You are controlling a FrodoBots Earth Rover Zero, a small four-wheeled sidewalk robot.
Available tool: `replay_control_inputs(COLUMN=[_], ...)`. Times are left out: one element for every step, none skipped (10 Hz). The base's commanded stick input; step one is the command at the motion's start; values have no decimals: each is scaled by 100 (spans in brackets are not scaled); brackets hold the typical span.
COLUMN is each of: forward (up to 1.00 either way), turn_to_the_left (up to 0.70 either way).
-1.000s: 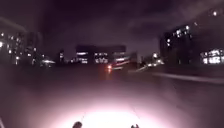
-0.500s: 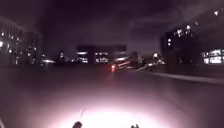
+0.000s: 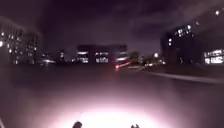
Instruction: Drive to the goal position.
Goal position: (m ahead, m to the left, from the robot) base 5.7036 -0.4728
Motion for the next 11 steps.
replay_control_inputs(forward=[100, 100, 100, 100, 100, 100, 100, 100, 100, 100, 100], turn_to_the_left=[-9, -21, -20, -19, -14, 0, 0, 0, 0, 0, 0])
